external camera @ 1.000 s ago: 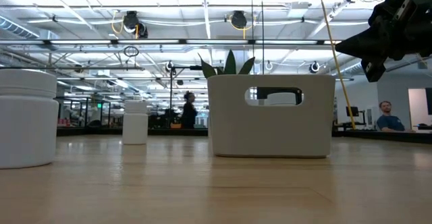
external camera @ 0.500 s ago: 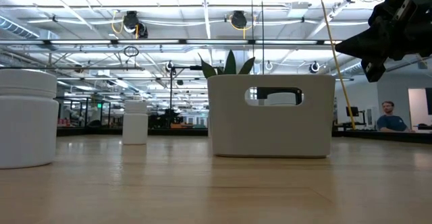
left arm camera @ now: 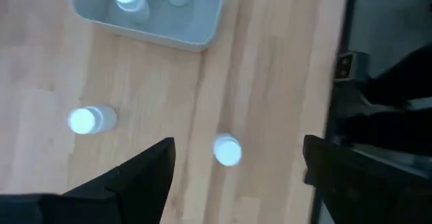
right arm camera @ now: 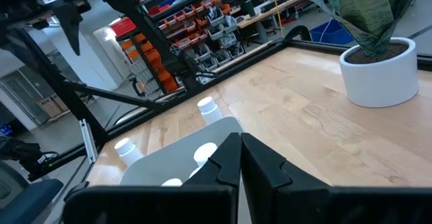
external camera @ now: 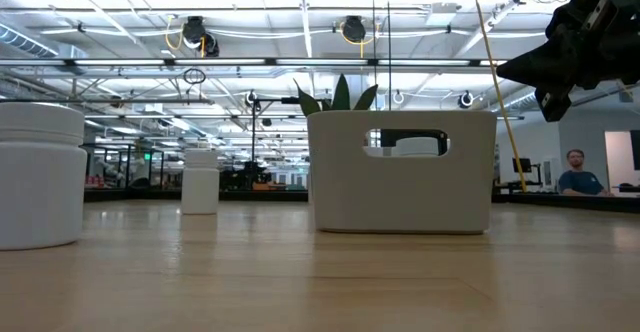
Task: Pick and place pill bottles into a basket
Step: Put the white pill bottle into the gray bin
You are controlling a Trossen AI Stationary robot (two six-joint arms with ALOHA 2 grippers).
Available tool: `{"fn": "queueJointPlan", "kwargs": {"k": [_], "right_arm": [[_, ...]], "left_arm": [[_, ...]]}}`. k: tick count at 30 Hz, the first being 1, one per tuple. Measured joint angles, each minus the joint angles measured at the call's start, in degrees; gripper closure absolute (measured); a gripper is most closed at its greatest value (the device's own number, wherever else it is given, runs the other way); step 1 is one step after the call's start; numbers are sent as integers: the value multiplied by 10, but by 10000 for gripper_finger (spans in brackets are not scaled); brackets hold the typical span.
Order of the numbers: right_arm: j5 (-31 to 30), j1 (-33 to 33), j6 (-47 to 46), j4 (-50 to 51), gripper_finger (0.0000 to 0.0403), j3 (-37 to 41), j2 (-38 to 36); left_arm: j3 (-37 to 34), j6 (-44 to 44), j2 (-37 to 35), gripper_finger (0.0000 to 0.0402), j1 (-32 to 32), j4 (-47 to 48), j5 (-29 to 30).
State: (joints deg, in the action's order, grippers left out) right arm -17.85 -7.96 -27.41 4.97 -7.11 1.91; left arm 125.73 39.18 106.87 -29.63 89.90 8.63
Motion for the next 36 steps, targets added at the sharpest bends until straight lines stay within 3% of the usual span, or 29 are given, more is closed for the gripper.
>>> {"fn": "queueJointPlan", "kwargs": {"k": [3,8,18,28,36], "right_arm": [[0,0,0,0,399,0,0],[0,0,0,0,399,0,0],[0,0,0,0,399,0,0],[0,0,0,0,399,0,0],[0,0,0,0,399,0,0]], "left_arm": [[-35,17,-4,85,-1,0,13],[-174,82,-48,100,-16,-13,-11],[-405,167,-128,94,-42,-225,-23],[-496,173,-131,95,-41,-377,-39],[-549,186,-131,92,-42,-418,-41]]}}
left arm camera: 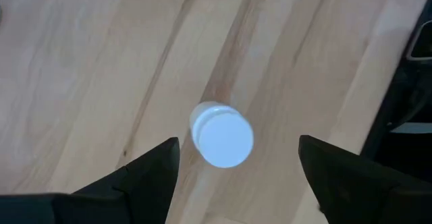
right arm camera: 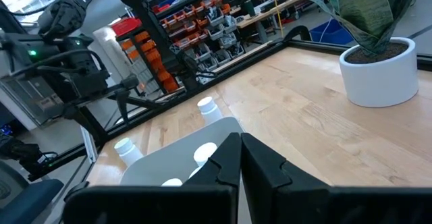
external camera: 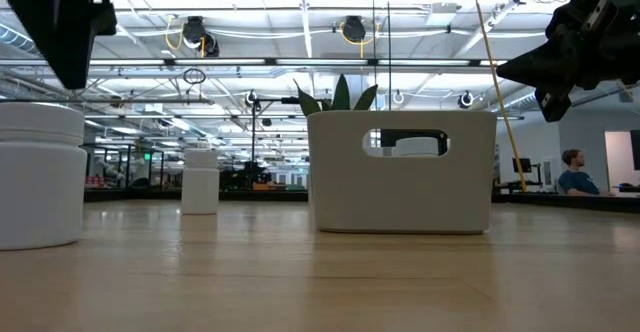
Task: Pick and place pill bottles into a basket
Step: Put the white pill bottle into the gray bin
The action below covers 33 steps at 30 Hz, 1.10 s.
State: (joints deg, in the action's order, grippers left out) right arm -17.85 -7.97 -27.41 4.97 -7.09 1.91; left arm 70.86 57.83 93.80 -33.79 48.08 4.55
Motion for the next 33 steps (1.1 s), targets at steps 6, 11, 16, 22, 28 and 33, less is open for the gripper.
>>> {"fn": "queueJointPlan", "kwargs": {"k": [6,11,16,22,28,33], "right_arm": [[0,0,0,0,399,0,0],[0,0,0,0,399,0,0],[0,0,0,0,399,0,0],[0,0,0,0,399,0,0],[0,0,0,0,399,0,0],[0,0,0,-1,399,0,0]], "left_arm": [[-24,11,0,91,-1,-18,4],[-35,0,0,91,-1,-27,2],[-39,-3,4,91,-4,-51,1],[-39,-10,16,91,-5,-43,4],[-38,-17,37,91,-3,-57,-4],[-39,-17,56,91,-4,-53,-16]]}}
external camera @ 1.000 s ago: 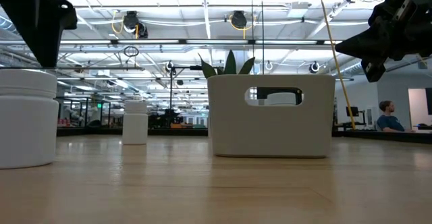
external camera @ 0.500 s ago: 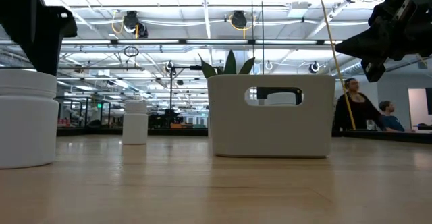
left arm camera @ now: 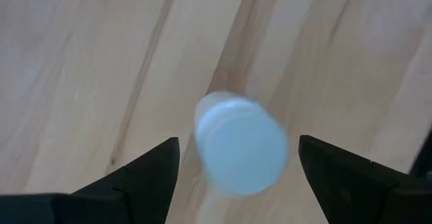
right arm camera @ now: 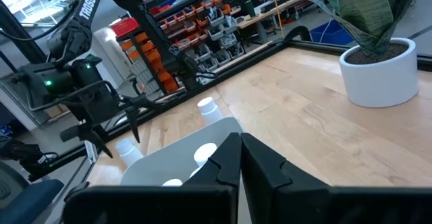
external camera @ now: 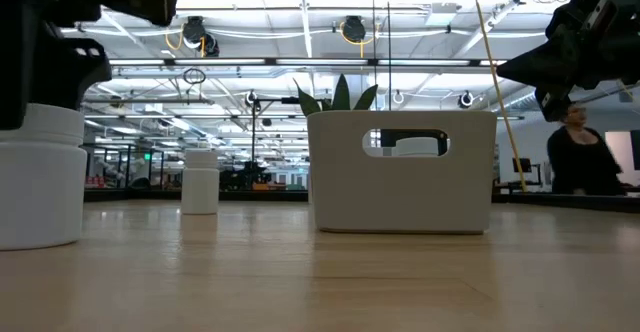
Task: Pick and place pill bottles into a basket
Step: Put the white pill bottle into the gray bin
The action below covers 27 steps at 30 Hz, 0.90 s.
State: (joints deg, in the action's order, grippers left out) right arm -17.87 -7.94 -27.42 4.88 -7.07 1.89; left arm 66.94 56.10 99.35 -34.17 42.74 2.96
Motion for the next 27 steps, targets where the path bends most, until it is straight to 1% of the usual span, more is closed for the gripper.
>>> {"fn": "queueJointPlan", "kwargs": {"k": [10,13,18,21,24,27], "right_arm": [[0,0,0,1,399,0,0],[0,0,0,1,399,0,0],[0,0,0,1,399,0,0],[0,0,0,1,399,0,0],[0,0,0,1,399,0,0],[0,0,0,1,399,0,0]], "left_arm": [[1,-3,0,95,2,-4,-5],[1,-3,0,114,3,-6,-6],[1,-4,0,168,4,-6,-14],[1,-2,0,194,5,-6,-14],[1,-2,-1,211,5,-7,-11],[1,-3,-1,215,5,-9,-4]]}}
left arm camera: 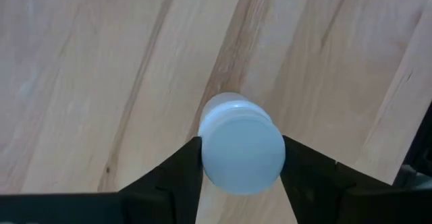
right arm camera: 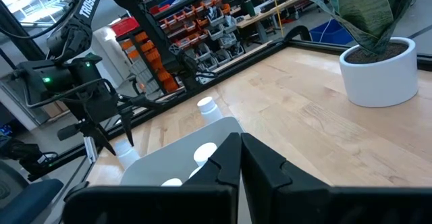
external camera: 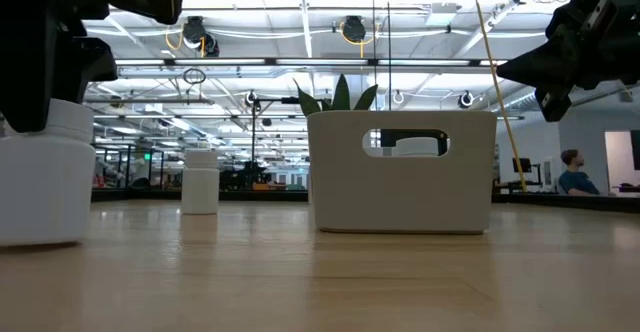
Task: Pick and place pill bottles into a basket
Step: Put the white pill bottle into the gray bin
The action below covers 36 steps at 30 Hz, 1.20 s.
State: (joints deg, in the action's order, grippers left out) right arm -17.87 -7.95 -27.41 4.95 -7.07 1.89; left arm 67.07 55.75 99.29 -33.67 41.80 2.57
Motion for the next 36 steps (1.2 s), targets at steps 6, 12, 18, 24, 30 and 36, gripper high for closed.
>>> {"fn": "queueJointPlan", "kwargs": {"k": [6,12,18,24,30,36], "right_arm": [[0,0,0,0,399,0,0],[0,0,0,0,399,0,0],[0,0,0,0,399,0,0],[0,0,0,0,399,0,0],[0,0,0,0,399,0,0],[0,0,0,0,399,0,0]], "left_arm": [[0,-3,0,218,2,-6,0],[0,-1,0,233,13,-5,-14],[0,0,-16,223,37,1,-36],[0,-6,-65,235,70,5,-32],[5,-13,-127,227,123,11,-58],[63,-47,-165,235,181,11,-75]]}}
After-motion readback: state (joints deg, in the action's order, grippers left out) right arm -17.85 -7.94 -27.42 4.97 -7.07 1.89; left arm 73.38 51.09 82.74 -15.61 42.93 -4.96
